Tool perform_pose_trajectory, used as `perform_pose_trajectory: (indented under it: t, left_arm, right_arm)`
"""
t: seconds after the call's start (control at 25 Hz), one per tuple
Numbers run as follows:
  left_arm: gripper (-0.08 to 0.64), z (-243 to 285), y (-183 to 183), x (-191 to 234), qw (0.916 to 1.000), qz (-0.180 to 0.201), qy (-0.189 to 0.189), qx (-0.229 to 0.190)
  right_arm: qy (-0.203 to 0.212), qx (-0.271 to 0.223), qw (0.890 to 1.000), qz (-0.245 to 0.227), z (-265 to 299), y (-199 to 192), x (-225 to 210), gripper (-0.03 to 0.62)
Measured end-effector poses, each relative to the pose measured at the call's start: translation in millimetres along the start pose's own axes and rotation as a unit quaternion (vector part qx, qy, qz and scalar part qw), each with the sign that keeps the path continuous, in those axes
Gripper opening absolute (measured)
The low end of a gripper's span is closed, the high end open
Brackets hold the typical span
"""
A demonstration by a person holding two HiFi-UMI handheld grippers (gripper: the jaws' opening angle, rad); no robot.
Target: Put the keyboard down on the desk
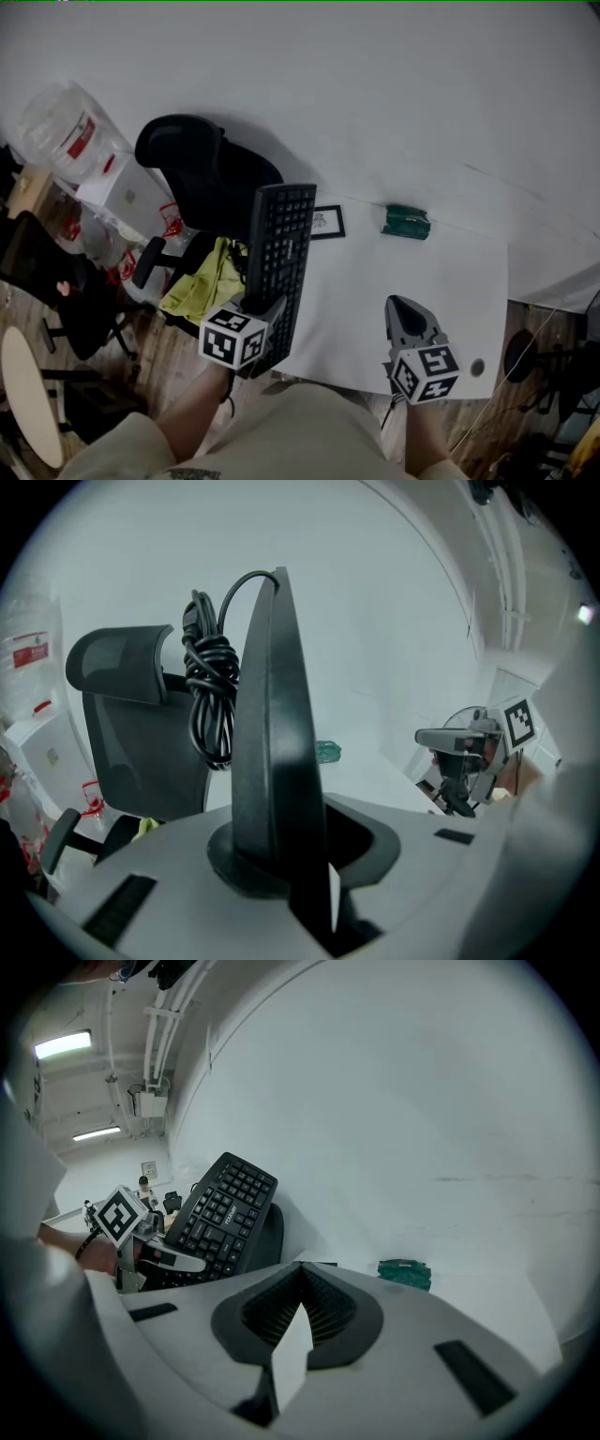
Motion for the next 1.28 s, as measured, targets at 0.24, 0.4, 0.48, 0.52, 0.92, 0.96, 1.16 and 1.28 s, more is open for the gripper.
perform_pose_trajectory:
  t: [0.24, 0.4, 0.48, 0.52, 0.92, 0.96, 1.16, 1.28]
  left_arm:
    - [0.089, 28, -28, 16, 0.9984, -0.028, -0.012, 0.048]
    - [0.089, 48, -52, 23, 0.9954, -0.019, -0.019, 0.092]
    - [0.088, 56, -61, 24, 0.9924, -0.046, -0.04, 0.107]
    - [0.089, 61, -65, 24, 0.9904, -0.064, -0.051, 0.112]
    - [0.097, 105, -110, 35, 0.9663, -0.166, -0.092, 0.174]
    - [0.1, 109, -114, 36, 0.9645, -0.168, -0.091, 0.182]
    - [0.103, 123, -129, 42, 0.9539, -0.199, -0.087, 0.207]
    - [0.106, 130, -136, 47, 0.9473, -0.225, -0.086, 0.212]
  right_arm:
    - [-0.004, 0.02, 1.0, 0.015, 9, -18, -3, 0.025]
    - [-0.007, 0.038, 0.999, 0.023, 14, -32, -3, 0.025]
    - [-0.008, 0.045, 0.999, 0.027, 16, -37, -3, 0.025]
    - [-0.008, 0.047, 0.998, 0.028, 17, -40, -3, 0.025]
    - [-0.004, 0.083, 0.996, 0.038, 27, -68, -4, 0.025]
    - [-0.004, 0.087, 0.995, 0.039, 28, -71, -4, 0.025]
    - [-0.005, 0.101, 0.994, 0.046, 30, -81, -8, 0.025]
    - [-0.005, 0.108, 0.993, 0.048, 31, -85, -12, 0.025]
Point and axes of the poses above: the fingertips, and each gripper's own axes: z forward along the fingers, x to its left, y out of its top, the point moved 7 cm from there along -z, backward along the fingers, and after that the axes turned 6 degrees about -x, right-handed, at the moved point
